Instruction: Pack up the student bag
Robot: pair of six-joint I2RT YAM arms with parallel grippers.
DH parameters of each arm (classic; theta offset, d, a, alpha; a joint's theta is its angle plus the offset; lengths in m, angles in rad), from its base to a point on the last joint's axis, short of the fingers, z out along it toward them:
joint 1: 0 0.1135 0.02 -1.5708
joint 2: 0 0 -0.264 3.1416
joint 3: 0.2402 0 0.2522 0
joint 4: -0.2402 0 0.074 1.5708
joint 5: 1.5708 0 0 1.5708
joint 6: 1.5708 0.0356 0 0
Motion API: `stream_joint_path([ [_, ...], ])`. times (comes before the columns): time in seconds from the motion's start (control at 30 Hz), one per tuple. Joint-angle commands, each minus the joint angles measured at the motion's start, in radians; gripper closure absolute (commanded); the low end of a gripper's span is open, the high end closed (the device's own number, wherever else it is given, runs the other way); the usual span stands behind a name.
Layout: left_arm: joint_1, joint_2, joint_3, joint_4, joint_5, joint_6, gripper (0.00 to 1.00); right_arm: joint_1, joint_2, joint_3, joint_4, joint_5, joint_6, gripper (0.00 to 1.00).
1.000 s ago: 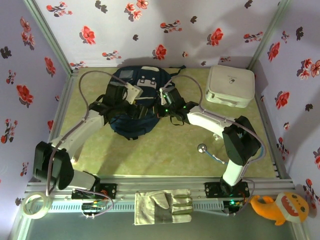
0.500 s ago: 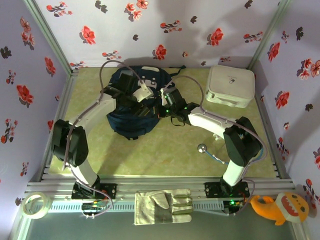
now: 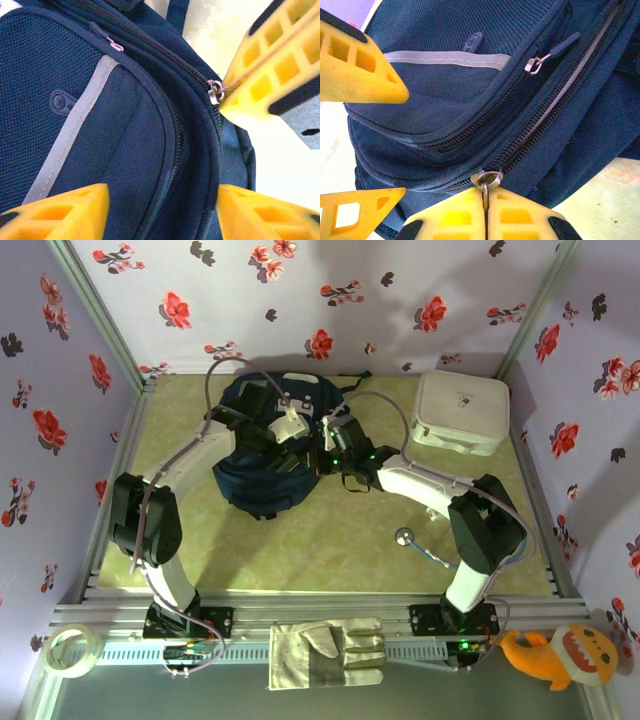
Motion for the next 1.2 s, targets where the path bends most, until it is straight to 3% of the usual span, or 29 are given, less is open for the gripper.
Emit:
stream_joint_path([
  [0.0, 0.010, 0.007, 0.027, 0.003, -0.029, 0.004, 0.38, 0.000, -0.058, -0.008, 0.035, -0.037, 0.010, 1.00],
  [0.43, 0.055, -0.086, -0.047, 0.093, 0.087, -0.033, 0.32, 0.000, -0.049, -0.010, 0.038, -0.039, 0.012, 1.00],
  [0.87, 0.036, 0.065, 0.015, 0.022, 0.044, 0.037, 0.37, -0.001, -0.048, -0.001, 0.035, -0.051, 0.016, 1.00],
  [1.0, 0.026, 0.102, 0.051, 0.019, -0.028, 0.051, 0.47, -0.001, -0.049, -0.006, 0.035, -0.049, 0.017, 1.00],
  [1.17, 0.024, 0.082, 0.042, 0.049, -0.046, 0.063, 0.69, -0.008, -0.061, -0.027, 0.027, -0.016, 0.003, 1.00],
])
